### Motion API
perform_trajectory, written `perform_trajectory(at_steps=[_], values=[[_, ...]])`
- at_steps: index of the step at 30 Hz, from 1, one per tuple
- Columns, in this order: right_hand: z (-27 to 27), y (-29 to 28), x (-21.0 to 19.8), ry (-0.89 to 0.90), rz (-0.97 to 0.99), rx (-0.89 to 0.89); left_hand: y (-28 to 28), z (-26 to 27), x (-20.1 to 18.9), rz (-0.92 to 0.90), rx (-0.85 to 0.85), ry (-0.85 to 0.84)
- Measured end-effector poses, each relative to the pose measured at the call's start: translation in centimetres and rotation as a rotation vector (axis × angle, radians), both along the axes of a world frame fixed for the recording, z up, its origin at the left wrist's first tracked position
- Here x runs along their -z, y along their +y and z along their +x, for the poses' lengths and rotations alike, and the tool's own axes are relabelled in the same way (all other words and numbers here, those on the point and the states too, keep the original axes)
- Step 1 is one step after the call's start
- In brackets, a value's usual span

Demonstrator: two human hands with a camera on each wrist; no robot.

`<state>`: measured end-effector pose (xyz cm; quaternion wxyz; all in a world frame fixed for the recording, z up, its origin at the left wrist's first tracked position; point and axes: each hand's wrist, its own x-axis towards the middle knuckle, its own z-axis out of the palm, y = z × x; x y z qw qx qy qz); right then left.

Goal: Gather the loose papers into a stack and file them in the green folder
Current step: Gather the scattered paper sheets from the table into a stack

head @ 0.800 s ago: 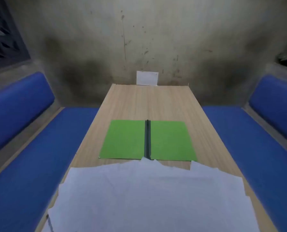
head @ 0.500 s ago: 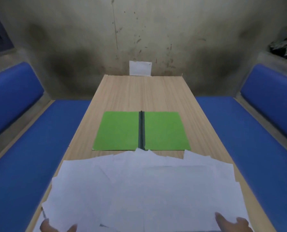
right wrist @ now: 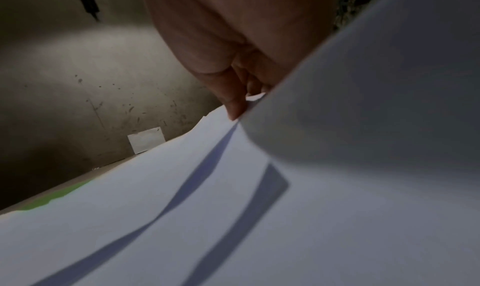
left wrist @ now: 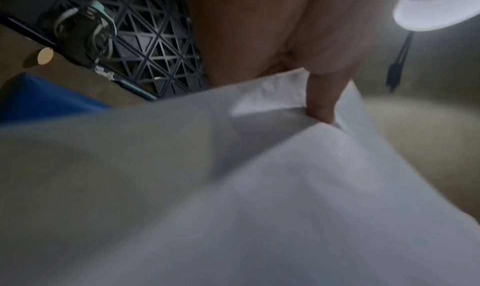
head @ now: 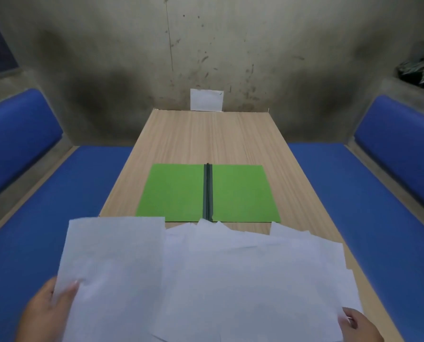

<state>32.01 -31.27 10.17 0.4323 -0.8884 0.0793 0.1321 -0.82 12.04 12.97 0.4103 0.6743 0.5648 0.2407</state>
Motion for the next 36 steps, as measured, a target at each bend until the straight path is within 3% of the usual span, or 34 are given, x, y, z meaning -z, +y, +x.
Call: perform_trajectory(at_steps=[6,9,13,17,19,23,26,28,30,34,36], values=[[0.3,-0.5,-0.3,-0.149,0.113,0.111,0.2,5.4,-5.8,-0.105,0.11,-0.14],[0.7,-0.6,-0.9,-0.175,0.209,0.099,-1.4,9.4,-3.6,-0.15,0.249,0.028],[0.9,-0.3,-1.2,-0.102,0.144,0.049,-4.0,13.2,0.5,-0.16,0.435,0.258],[0.2,1.3,-1.9,-0.022,0.144,0.0,-5.8,15.0,3.7,-0.158,0.502,0.377],[-0.3,2.6,-2.9,0.057,0.237,0.047,-6.3,15.3,4.4,-0.133,0.504,0.419],[-1.1,3.8,-2.7,0.248,0.394,0.205,-7.5,15.3,4.8,-0.211,0.46,0.364],[-1.6,4.0,-0.8,0.237,0.173,0.299,-7.5,14.4,5.5,-0.295,0.43,0.302],[-1.2,3.7,-0.2,0.27,0.094,0.293,-7.4,13.9,5.6,-0.313,0.457,0.306],[-1.2,3.2,-0.4,0.347,0.166,0.206,-7.4,13.8,5.4,-0.341,0.514,0.313],[-1.2,2.6,-1.3,0.299,0.155,0.042,-7.7,13.9,4.8,-0.4,0.628,0.306],[-1.3,3.7,-1.4,0.289,0.209,0.052,-8.1,13.9,4.8,-0.381,0.659,0.318]])
